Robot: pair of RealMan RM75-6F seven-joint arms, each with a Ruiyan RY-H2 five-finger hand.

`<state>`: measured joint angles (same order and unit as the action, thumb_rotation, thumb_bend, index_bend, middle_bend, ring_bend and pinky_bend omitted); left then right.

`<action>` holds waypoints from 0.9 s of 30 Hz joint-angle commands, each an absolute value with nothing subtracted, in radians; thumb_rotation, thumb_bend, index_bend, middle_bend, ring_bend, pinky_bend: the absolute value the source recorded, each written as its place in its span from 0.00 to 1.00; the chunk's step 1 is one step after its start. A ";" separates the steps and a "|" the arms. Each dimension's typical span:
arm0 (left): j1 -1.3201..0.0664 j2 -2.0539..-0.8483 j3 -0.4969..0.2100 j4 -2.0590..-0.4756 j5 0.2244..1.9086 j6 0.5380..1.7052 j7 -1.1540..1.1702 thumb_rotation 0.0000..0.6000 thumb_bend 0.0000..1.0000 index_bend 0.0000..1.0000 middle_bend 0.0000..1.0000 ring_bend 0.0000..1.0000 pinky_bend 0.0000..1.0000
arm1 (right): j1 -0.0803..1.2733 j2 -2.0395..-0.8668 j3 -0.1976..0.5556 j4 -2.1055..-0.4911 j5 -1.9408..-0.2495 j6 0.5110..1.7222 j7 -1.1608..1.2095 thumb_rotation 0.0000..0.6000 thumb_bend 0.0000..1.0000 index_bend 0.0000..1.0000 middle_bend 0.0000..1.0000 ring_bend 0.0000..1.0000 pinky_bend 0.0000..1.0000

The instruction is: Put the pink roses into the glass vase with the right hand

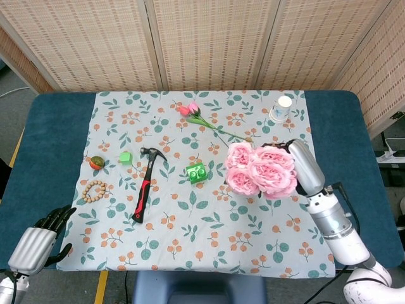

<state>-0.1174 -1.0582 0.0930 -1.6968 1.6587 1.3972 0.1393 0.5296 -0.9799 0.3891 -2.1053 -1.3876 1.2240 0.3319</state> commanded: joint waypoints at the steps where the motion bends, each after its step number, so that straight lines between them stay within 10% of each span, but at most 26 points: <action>1: -0.117 -1.057 0.093 -1.697 1.660 1.398 0.137 1.00 0.33 0.06 0.07 0.12 0.34 | 0.550 -0.996 0.393 -2.129 -1.355 1.214 0.278 1.00 0.36 0.89 0.92 0.81 0.99; 27: -0.118 -1.058 0.091 -1.696 1.652 1.394 0.142 1.00 0.33 0.06 0.07 0.12 0.34 | 0.561 -1.085 0.327 -1.868 -1.299 1.097 0.528 1.00 0.36 0.89 0.92 0.81 0.99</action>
